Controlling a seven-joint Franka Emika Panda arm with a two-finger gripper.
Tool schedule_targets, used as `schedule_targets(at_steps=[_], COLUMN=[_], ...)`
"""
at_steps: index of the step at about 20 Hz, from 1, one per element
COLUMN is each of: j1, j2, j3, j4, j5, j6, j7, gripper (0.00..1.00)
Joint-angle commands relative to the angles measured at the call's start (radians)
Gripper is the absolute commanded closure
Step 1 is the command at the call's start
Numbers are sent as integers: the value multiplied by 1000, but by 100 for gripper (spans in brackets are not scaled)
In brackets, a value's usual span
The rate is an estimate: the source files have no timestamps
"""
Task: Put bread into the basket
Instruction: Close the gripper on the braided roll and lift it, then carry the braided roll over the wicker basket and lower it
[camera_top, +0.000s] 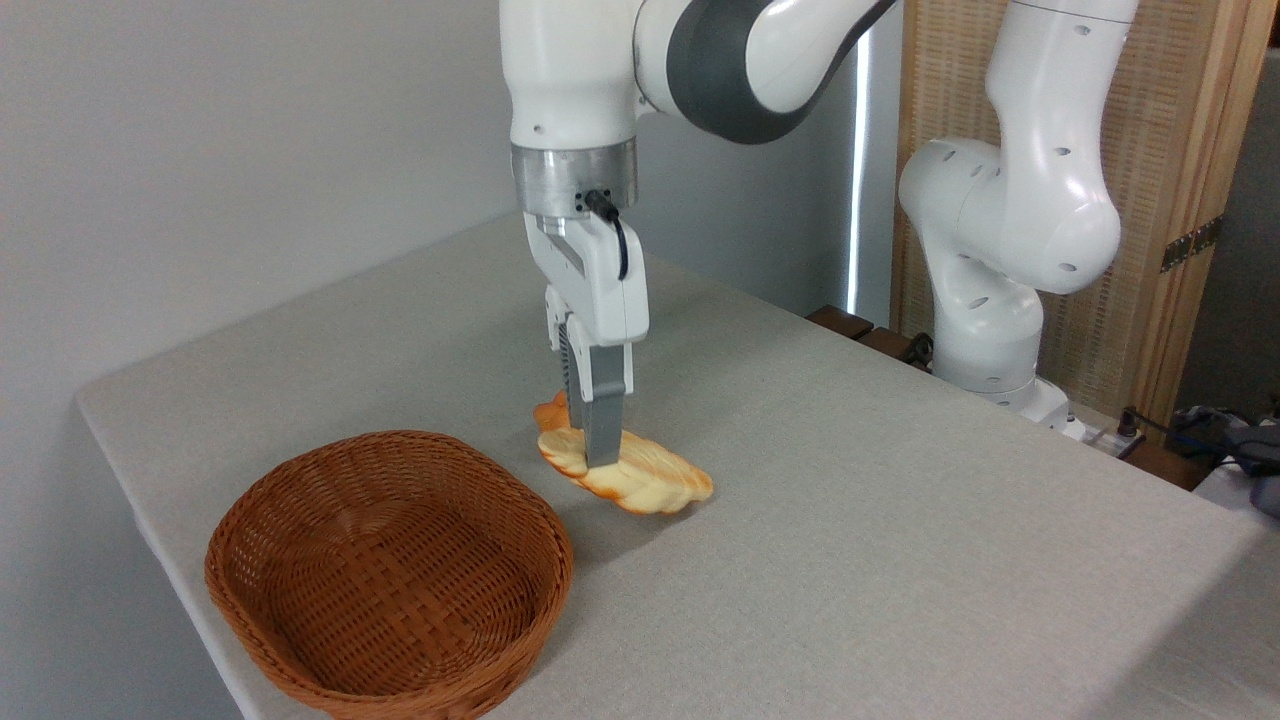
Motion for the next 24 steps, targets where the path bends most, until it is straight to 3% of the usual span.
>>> schedule_targets(at_steps=[1,11,14,21,22,24], j1=[-6,-6,-7,-6,-4,-4], j2=[-8,67,81,158,176,207], j3=[10,3,1,7,9,10], j4=[57,238,241,238,238,238], j5=[-50,-114,-146,-156,-156,-156], j6=[-24,-1,108,257,269,273], j7=[5,-1,-1,-1,-1,-4], gripper=[65,66,66,66,63,27])
